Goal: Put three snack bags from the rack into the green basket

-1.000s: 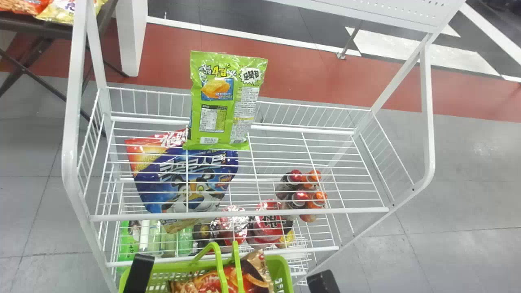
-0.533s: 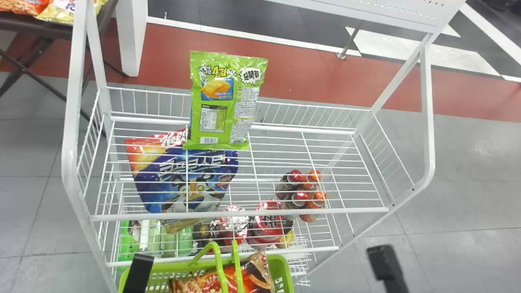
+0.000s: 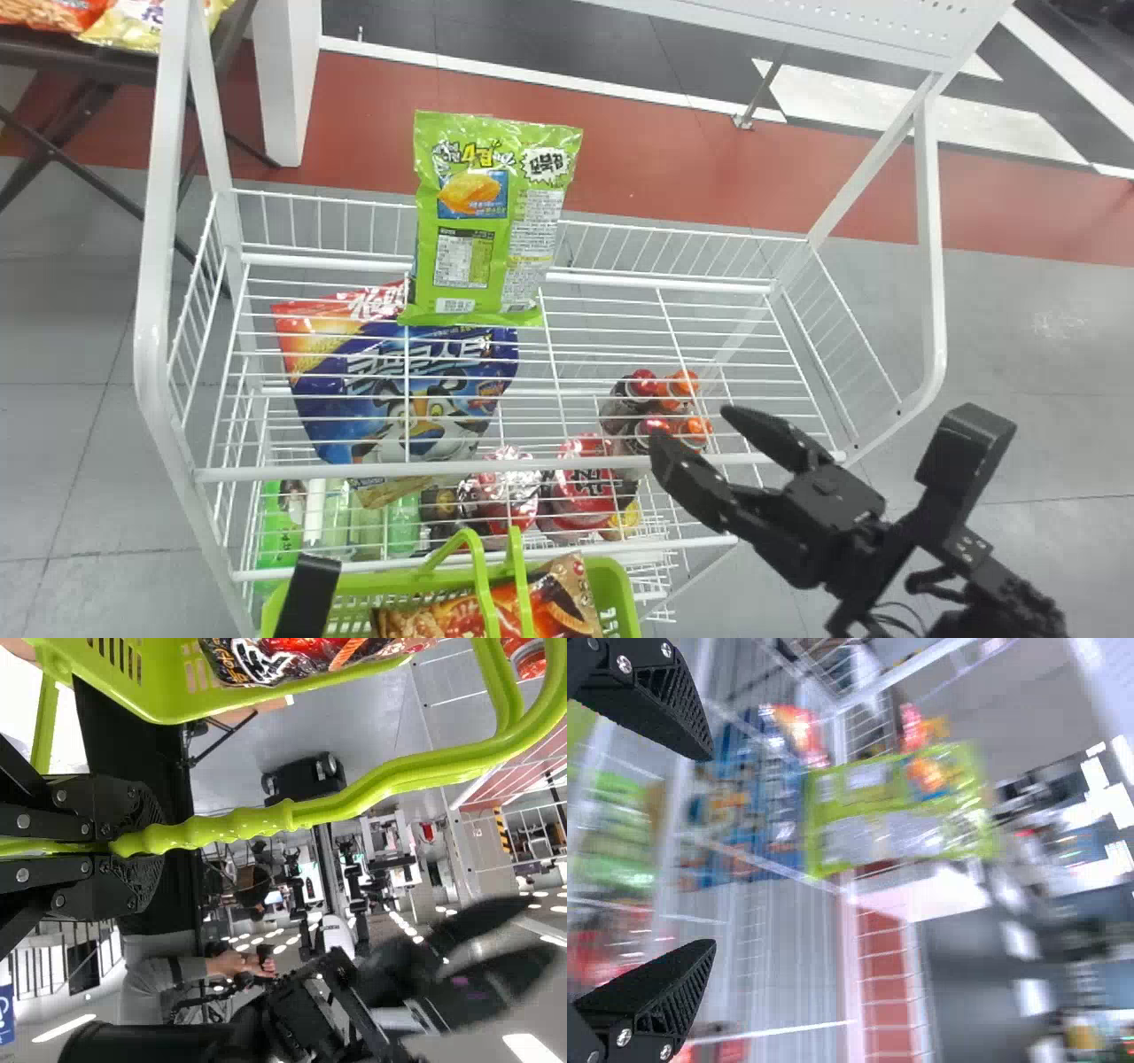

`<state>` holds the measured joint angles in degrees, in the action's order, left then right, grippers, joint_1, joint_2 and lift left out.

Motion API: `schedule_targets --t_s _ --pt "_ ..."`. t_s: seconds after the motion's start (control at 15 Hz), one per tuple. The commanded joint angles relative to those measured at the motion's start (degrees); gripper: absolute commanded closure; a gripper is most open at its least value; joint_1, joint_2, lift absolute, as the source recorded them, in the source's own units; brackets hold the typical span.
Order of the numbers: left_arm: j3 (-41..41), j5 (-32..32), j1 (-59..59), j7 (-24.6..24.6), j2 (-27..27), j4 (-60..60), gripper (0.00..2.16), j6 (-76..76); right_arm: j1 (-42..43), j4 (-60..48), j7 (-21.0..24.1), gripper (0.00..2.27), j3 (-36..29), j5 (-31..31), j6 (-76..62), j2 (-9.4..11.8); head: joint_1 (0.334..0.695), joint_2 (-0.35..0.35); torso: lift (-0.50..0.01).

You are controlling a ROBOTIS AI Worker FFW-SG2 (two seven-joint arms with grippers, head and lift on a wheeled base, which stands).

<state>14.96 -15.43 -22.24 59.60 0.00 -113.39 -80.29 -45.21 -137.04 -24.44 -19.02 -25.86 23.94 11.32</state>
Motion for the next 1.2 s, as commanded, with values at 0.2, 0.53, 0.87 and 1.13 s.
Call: schedule_targets --t_s 0.2,0.53,0.87,1.13 --pt "0.0 0.0 -0.3 0.3 -0.1 0.2 1.33 0.5 -2.4 1.7 4.0 0.06 7.2 6.2 -17.1 -1.3 0.695 -0.350 0.000" --pt "0.1 0.0 -0.2 0.4 -0.1 0.4 1.33 1.1 -2.7 1.9 5.3 0.07 5.6 6.3 -16.9 -1.9 0.695 -0.350 0.000" --pt "0.1 0.0 -0.2 0.4 -0.1 0.4 1.33 1.2 -2.1 2.0 5.3 0.07 5.7 6.4 -16.9 -1.8 0.695 -0.350 0.000" --pt "0.1 0.0 -0.3 0.3 -0.1 0.4 1.33 1.2 -2.1 2.0 5.3 0.07 5.7 6.3 -17.3 -1.8 0.695 -0.350 0.000"
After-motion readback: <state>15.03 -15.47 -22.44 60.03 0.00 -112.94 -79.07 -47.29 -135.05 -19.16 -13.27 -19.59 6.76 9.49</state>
